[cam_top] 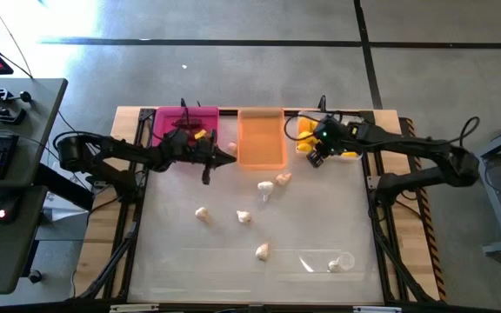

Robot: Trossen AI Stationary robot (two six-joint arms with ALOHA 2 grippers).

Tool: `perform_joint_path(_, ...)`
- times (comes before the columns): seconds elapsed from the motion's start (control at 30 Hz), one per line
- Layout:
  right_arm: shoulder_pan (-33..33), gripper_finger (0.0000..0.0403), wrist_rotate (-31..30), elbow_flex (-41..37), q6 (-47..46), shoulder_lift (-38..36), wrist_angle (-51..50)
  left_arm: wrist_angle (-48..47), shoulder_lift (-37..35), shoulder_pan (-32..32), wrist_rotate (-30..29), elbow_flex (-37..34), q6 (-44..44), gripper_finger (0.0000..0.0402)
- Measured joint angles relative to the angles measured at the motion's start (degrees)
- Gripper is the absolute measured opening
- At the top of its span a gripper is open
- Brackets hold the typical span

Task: Sort produce into baskets
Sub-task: Adjust the transparent bin

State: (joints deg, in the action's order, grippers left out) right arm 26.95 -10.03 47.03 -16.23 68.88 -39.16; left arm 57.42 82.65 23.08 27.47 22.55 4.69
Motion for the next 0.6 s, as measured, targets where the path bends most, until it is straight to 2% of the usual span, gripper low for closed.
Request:
perform_joint_path(0.07, -2.5, 0.0012, 0.0, 2.0, -1.6, -0.1, -3.6, 1.3, 0.0, 0.7, 2.4, 0.0, -1.3, 0.0)
perform_joint_path(0.13, -4.2, 0.0019, 1.4, 2.7, -2.4, 0.0, -8.6, 2.6, 0.0, 1.0, 3.2, 0.0, -2.8, 0.0)
perform_joint_path(0.3, -5.3, 0.0003, 6.2, 0.2, -3.2, 0.1, -13.0, 2.6, 0.0, 0.3, 2.7, 0.0, -5.4, 0.0)
perform_joint_path(0.43, -4.0, 0.0002, 5.7, -3.6, -1.0, 0.1, -12.9, 2.8, 0.0, -0.8, 2.4, 0.0, -6.3, 0.0)
perform_joint_path(0.6, 0.2, 0.0001, 0.8, -8.1, -1.9, 0.2, -13.0, 5.1, 0.1, -2.9, 0.1, 0.0, -10.4, 0.0)
